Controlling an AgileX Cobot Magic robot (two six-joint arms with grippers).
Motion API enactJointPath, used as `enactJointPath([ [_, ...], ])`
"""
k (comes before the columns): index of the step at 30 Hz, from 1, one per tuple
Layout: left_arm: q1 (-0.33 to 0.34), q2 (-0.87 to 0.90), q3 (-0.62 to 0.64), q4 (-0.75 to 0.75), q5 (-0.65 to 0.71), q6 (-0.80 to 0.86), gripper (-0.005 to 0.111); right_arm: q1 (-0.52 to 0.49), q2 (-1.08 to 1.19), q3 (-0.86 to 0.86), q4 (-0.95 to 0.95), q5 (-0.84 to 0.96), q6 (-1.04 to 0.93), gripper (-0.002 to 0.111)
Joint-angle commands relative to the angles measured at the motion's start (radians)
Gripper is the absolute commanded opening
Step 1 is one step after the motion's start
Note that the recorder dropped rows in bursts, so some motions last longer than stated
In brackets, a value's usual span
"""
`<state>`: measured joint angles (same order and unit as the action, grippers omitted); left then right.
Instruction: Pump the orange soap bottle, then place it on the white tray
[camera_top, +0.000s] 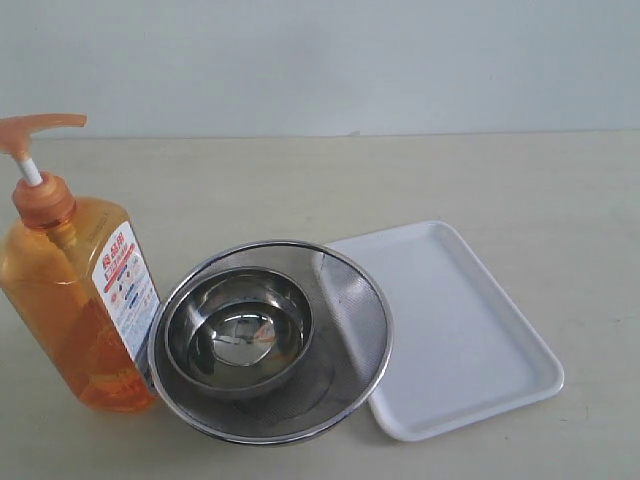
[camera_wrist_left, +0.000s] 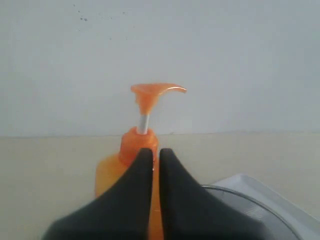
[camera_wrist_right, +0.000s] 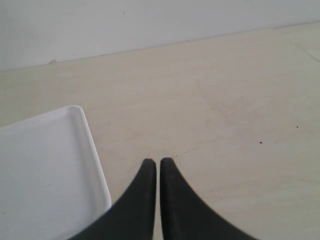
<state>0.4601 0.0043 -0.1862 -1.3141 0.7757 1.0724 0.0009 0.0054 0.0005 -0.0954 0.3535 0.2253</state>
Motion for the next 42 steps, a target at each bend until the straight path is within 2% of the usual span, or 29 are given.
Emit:
enactJointPath([
  [1, -0.004, -0.004, 0.004, -0.006, -0.004, -0.001, 0.005, -0.001, -0.005, -0.001, -0.005, -0.008, 0.000, 0.000],
  [9, -0.004, -0.004, 0.004, -0.012, -0.030, 0.001, 0.005, -0.001, -0.005, -0.001, -0.005, -0.008, 0.000, 0.000],
  [11, -0.022, -0.004, 0.004, -0.012, -0.041, 0.008, 0.005, -0.001, -0.005, -0.001, -0.005, -0.008, 0.000, 0.000],
  [14, -0.102, 0.041, 0.004, -0.012, -0.088, 0.043, 0.005, -0.001, -0.005, -0.001, -0.005, -0.008, 0.000, 0.000],
  [17, -0.230, 0.081, 0.004, -0.012, -0.156, 0.057, 0.005, -0.001, -0.005, -0.001, -0.005, -0.008, 0.000, 0.000],
  [22, -0.442, 0.078, 0.004, 0.005, -0.359, 0.057, 0.005, -0.001, -0.005, -0.001, -0.005, -0.008, 0.000, 0.000],
  [25, -0.532, 0.072, 0.006, 0.028, -0.375, 0.057, 0.005, -0.001, -0.005, -0.001, -0.005, -0.015, 0.000, 0.000],
  [29, -0.613, 0.009, 0.043, 0.009, -0.418, 0.055, 0.005, -0.001, -0.005, -0.001, -0.005, -0.018, 0.000, 0.000],
  [32, -0.648, -0.004, 0.058, -0.014, -0.441, 0.046, 0.005, -0.001, -0.005, -0.001, -0.005, -0.016, 0.000, 0.000],
  [42, -0.648, -0.004, 0.064, -0.028, -0.435, 0.046, 0.005, -0.001, -0.005, -0.001, -0.005, -0.013, 0.000, 0.000],
])
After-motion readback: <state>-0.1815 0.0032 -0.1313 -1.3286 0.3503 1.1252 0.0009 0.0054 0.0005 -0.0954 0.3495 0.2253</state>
